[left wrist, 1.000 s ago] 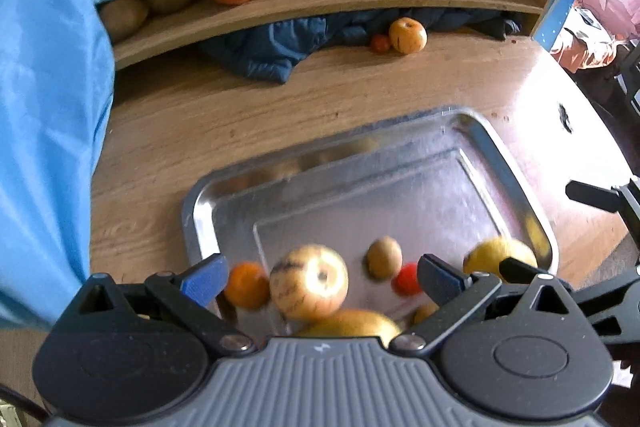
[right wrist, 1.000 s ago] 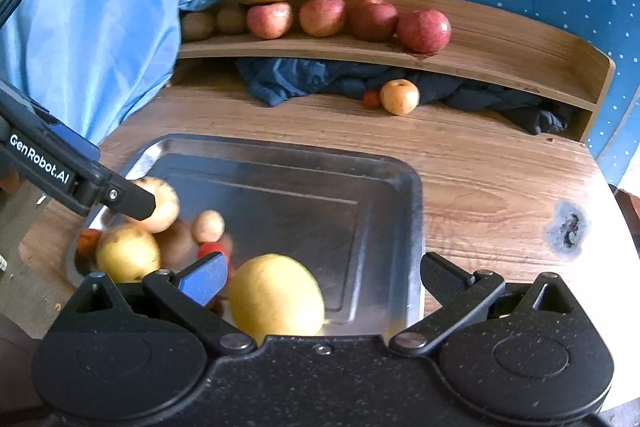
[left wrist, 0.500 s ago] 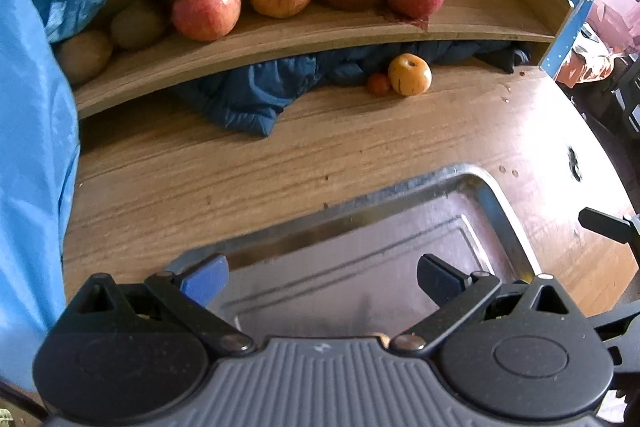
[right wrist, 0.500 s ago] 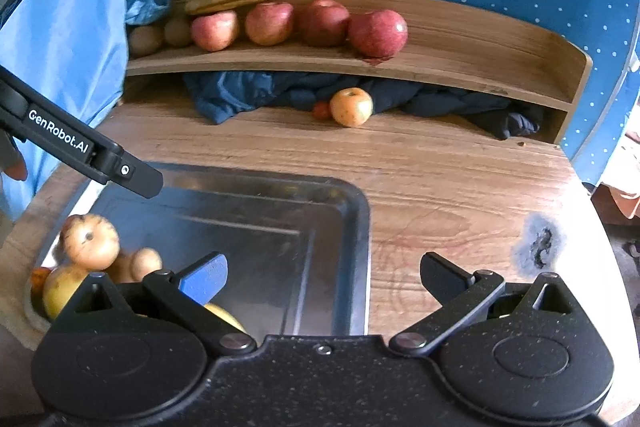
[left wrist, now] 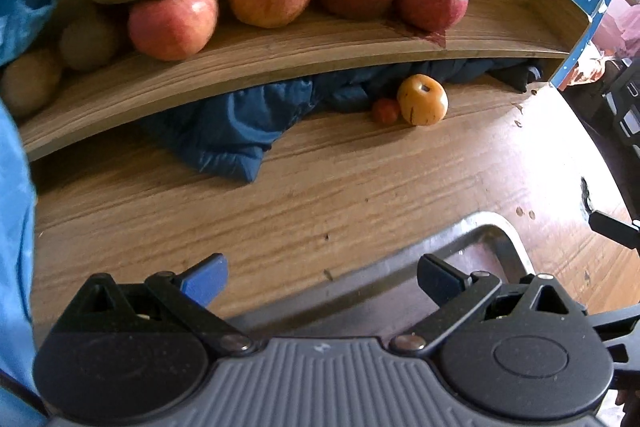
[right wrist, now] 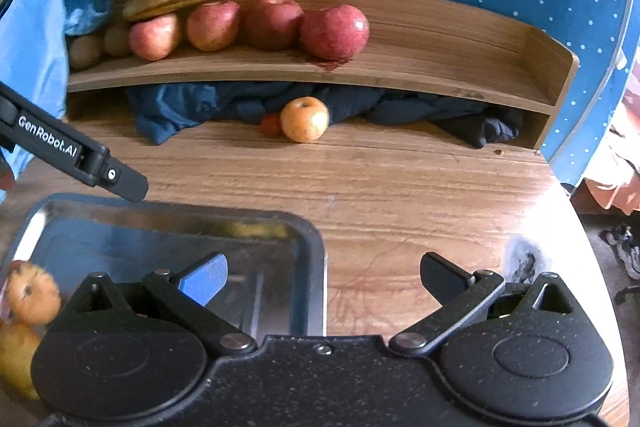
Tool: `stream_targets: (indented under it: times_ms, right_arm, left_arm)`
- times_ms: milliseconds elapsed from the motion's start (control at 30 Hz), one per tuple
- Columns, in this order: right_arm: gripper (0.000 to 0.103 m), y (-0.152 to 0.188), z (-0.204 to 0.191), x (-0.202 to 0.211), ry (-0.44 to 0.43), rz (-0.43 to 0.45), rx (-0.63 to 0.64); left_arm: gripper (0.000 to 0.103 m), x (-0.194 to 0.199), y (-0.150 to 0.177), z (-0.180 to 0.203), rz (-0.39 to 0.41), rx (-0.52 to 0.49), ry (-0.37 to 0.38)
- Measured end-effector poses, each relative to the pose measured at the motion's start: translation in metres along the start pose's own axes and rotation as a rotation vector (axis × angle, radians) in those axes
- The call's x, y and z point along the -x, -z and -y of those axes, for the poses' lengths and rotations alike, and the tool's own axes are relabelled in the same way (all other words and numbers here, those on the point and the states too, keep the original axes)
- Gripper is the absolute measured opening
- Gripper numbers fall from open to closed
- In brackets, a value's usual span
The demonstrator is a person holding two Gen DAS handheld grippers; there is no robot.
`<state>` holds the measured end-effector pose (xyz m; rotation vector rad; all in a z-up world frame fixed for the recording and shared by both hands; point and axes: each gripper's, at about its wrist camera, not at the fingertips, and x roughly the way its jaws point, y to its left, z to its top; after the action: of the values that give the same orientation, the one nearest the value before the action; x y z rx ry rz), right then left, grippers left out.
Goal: Organize fruits
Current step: 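Move both open grippers from the tray toward the fruits under the shelf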
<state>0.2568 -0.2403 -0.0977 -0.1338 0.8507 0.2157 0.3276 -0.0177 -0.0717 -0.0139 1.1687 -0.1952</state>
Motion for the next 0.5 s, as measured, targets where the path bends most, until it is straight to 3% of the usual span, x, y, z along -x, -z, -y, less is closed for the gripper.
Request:
stream_targets:
  times_ms: [500]
  right_arm:
    - [0.102,-0.051,0.008,-0.04,0.045,0.031,0.048]
  left_arm:
    - [0.102,-0.027,-0.049,-0.005,0.024,0.09,0.037]
